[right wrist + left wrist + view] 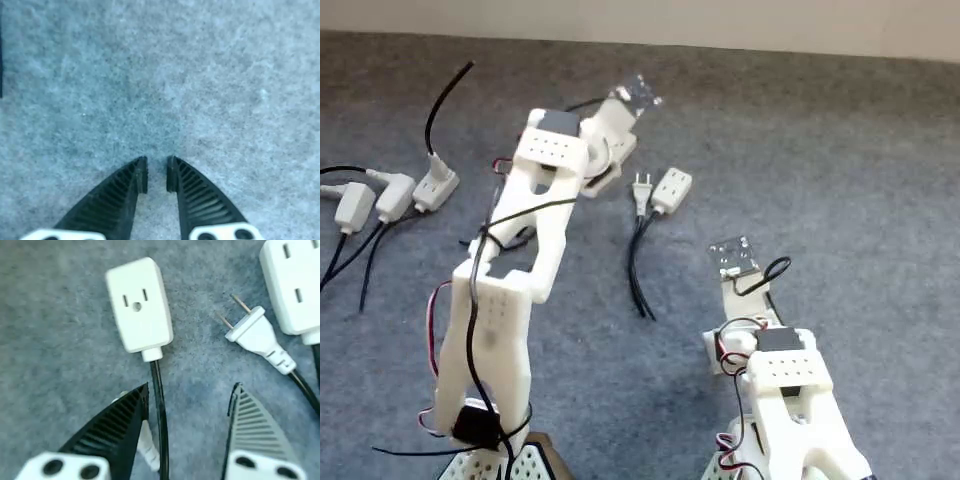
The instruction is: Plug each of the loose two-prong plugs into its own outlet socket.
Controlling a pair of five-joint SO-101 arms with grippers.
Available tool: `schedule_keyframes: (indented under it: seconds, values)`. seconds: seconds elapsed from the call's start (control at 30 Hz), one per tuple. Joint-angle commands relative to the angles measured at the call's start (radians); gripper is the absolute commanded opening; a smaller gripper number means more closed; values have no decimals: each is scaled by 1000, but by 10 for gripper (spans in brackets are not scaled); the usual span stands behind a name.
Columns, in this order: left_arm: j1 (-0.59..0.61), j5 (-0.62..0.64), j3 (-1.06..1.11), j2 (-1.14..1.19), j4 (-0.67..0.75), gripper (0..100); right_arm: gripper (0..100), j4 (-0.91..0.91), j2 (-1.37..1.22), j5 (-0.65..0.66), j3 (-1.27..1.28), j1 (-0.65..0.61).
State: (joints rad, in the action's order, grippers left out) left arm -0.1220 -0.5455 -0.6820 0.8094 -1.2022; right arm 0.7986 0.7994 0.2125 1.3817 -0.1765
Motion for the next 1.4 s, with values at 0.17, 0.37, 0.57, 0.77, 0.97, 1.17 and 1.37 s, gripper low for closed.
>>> schedule_keyframes:
  seconds: [0.17,0.37,0.57,0.77,0.97,1.17,1.37]
  values:
    - [81,-3,-326,248,9,231,74,-4,18,12,-1,-18]
    - [148,-6,-512,372,-98,133,74,-4,18,12,-1,-18]
    - [133,-97,-608,449,-302,45,74,-4,18,12,-1,-18]
    - [102,-106,-716,466,-529,4,74,-4,18,12,-1,-18]
    - [87,-84,-745,406,-586,4,74,-8,18,12,-1,-18]
    - [27,-51,-320,62,-588,4,74,-10,15,12,-1,-18]
    - [-111,-71,219,-516,-586,4,74,-10,10,12,-1,-18]
